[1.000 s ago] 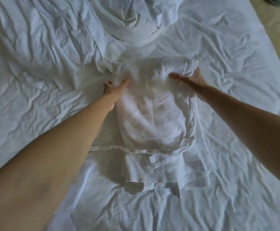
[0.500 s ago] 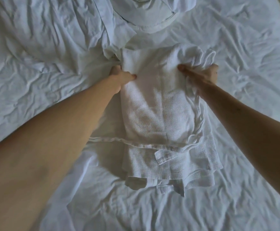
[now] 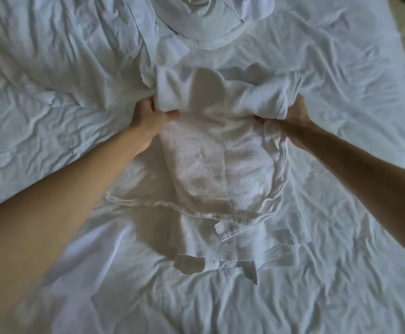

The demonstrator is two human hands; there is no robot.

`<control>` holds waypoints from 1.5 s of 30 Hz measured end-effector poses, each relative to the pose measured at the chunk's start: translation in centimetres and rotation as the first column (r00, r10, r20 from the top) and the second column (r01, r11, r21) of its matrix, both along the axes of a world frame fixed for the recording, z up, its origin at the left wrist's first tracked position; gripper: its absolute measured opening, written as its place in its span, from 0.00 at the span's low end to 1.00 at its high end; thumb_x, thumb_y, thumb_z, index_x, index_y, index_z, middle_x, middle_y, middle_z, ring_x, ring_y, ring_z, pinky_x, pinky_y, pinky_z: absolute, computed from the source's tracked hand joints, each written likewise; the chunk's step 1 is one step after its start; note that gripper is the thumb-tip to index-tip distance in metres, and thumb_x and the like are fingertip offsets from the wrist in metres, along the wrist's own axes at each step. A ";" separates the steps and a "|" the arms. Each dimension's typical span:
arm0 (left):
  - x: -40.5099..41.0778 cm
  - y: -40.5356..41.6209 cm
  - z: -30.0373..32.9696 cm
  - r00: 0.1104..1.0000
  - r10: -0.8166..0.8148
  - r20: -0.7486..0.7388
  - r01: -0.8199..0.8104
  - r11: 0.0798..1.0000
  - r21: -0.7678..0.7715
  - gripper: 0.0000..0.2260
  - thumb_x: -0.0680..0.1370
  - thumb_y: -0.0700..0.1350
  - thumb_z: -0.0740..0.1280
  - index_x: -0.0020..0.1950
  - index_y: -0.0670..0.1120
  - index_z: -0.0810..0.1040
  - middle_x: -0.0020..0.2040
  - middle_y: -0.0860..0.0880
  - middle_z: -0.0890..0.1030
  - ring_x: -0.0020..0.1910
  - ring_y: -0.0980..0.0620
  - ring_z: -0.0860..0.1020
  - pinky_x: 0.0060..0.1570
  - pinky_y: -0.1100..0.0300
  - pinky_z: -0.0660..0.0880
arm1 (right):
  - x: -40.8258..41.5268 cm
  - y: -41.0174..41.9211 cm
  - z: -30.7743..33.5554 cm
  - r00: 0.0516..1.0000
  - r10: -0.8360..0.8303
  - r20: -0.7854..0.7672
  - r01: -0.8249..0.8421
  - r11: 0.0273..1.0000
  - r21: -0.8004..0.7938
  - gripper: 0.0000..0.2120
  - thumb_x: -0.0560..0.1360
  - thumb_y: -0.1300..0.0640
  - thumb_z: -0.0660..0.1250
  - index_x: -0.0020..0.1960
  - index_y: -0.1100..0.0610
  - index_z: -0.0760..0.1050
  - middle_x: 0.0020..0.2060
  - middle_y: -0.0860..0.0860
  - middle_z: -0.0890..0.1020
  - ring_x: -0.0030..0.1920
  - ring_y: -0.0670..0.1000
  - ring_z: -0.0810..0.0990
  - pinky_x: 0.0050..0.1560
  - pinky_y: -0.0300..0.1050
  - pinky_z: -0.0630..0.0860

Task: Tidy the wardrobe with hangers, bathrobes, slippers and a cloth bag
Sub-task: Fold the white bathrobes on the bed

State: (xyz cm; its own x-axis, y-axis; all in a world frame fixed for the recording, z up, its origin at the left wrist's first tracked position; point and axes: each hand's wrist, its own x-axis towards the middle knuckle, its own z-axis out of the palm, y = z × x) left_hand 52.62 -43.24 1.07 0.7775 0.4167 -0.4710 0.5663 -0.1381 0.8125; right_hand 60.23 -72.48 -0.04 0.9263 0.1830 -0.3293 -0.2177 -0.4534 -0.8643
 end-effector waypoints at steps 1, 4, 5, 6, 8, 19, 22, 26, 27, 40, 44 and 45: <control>-1.3 0.2 1.1 0.999 -0.036 0.024 0.035 0.999 0.031 0.16 0.72 0.36 0.77 0.57 0.47 0.80 0.48 0.56 0.83 0.49 0.55 0.82 0.46 0.67 0.78 | -1.1 -0.5 1.1 0.998 0.020 0.066 -0.022 1.000 0.019 0.09 0.69 0.55 0.76 0.45 0.51 0.76 0.37 0.40 0.82 0.38 0.35 0.80 0.36 0.31 0.75; -6.0 0.0 4.0 0.978 -0.186 0.094 0.159 0.958 0.237 0.15 0.72 0.38 0.78 0.56 0.45 0.79 0.46 0.57 0.80 0.42 0.68 0.78 0.40 0.76 0.74 | -5.0 -2.4 3.7 0.935 0.115 0.335 -0.104 0.993 -0.051 0.20 0.69 0.46 0.69 0.54 0.59 0.75 0.42 0.41 0.80 0.42 0.37 0.77 0.43 0.33 0.74; -7.9 -0.2 4.6 0.962 -0.244 0.119 0.199 0.934 0.298 0.13 0.73 0.38 0.78 0.54 0.45 0.79 0.43 0.57 0.80 0.39 0.70 0.78 0.38 0.77 0.73 | -6.6 -3.1 4.4 0.910 0.152 0.386 -0.121 0.987 -0.102 0.23 0.69 0.45 0.67 0.56 0.61 0.74 0.43 0.43 0.79 0.42 0.36 0.77 0.44 0.31 0.72; -9.8 -0.1 4.7 0.942 -0.309 0.134 0.239 0.893 0.381 0.11 0.73 0.36 0.77 0.51 0.43 0.79 0.41 0.55 0.80 0.38 0.70 0.79 0.38 0.76 0.73 | -8.3 -3.8 5.0 0.900 0.176 0.399 -0.140 0.983 -0.116 0.23 0.68 0.45 0.65 0.54 0.61 0.74 0.41 0.40 0.79 0.41 0.34 0.77 0.41 0.28 0.69; -13.6 0.0 4.5 0.865 -0.480 0.145 0.337 0.770 0.541 0.12 0.73 0.32 0.75 0.54 0.39 0.79 0.46 0.44 0.83 0.48 0.55 0.84 0.50 0.64 0.77 | -11.9 -5.4 5.4 0.832 0.265 0.487 -0.203 0.963 -0.177 0.17 0.68 0.47 0.64 0.47 0.60 0.74 0.40 0.39 0.83 0.43 0.33 0.78 0.43 0.26 0.67; -27.7 -5.1 -5.1 0.348 -0.928 -0.130 0.738 0.186 0.648 0.14 0.71 0.39 0.76 0.56 0.48 0.84 0.67 0.47 0.77 0.64 0.46 0.78 0.55 0.51 0.80 | -23.2 -15.7 -5.2 0.312 0.869 0.384 -0.548 0.495 -0.674 0.21 0.71 0.66 0.76 0.63 0.62 0.77 0.61 0.58 0.82 0.64 0.58 0.79 0.60 0.54 0.80; -27.7 -6.0 -4.3 0.516 -0.856 -0.031 0.688 0.392 0.611 0.13 0.75 0.39 0.65 0.53 0.47 0.86 0.68 0.49 0.78 0.64 0.50 0.78 0.58 0.55 0.78 | -23.9 -15.1 -3.7 0.377 0.872 0.313 -0.583 0.486 -0.652 0.20 0.74 0.62 0.70 0.65 0.65 0.74 0.67 0.60 0.76 0.71 0.58 0.72 0.66 0.54 0.76; -27.6 -6.9 -2.2 0.828 -0.560 -0.017 0.526 0.765 0.371 0.11 0.77 0.48 0.65 0.56 0.47 0.82 0.62 0.53 0.77 0.59 0.55 0.77 0.59 0.55 0.76 | -25.0 -14.5 0.7 0.458 0.877 0.145 -0.665 0.446 -0.599 0.43 0.64 0.43 0.77 0.71 0.62 0.65 0.71 0.59 0.69 0.74 0.56 0.65 0.75 0.49 0.63; -27.1 -7.4 -1.3 0.904 -0.426 -0.031 0.416 0.860 0.295 0.13 0.77 0.52 0.70 0.58 0.48 0.80 0.60 0.53 0.75 0.58 0.56 0.77 0.59 0.57 0.75 | -25.3 -14.5 1.8 0.490 0.862 0.126 -0.665 0.463 -0.585 0.45 0.64 0.36 0.76 0.70 0.61 0.67 0.71 0.57 0.68 0.73 0.55 0.66 0.74 0.50 0.65; -22.0 -10.2 -3.8 0.779 -0.031 -0.627 0.045 0.999 0.006 0.66 0.47 0.77 0.76 0.77 0.44 0.67 0.71 0.47 0.72 0.70 0.45 0.72 0.69 0.48 0.71 | -23.3 -11.1 1.8 0.824 -0.170 -0.540 0.115 0.984 -0.135 0.32 0.66 0.30 0.74 0.56 0.55 0.77 0.61 0.62 0.78 0.57 0.57 0.80 0.65 0.61 0.75; -21.7 -9.4 -4.8 0.885 -0.084 -0.458 -0.036 0.968 -0.248 0.33 0.57 0.62 0.84 0.57 0.49 0.84 0.54 0.51 0.85 0.52 0.51 0.83 0.59 0.54 0.78 | -22.6 -8.5 0.8 0.798 0.055 -0.600 -0.034 0.998 0.046 0.19 0.74 0.38 0.69 0.56 0.50 0.76 0.48 0.55 0.86 0.49 0.53 0.85 0.50 0.50 0.80; -21.7 -9.2 -4.8 0.889 -0.070 -0.452 -0.072 0.955 -0.288 0.31 0.59 0.58 0.85 0.57 0.48 0.82 0.54 0.50 0.85 0.51 0.50 0.83 0.56 0.54 0.78 | -22.3 -7.6 0.7 0.776 0.122 -0.619 -0.099 0.993 0.072 0.20 0.74 0.38 0.69 0.57 0.52 0.77 0.48 0.55 0.86 0.49 0.53 0.85 0.49 0.50 0.80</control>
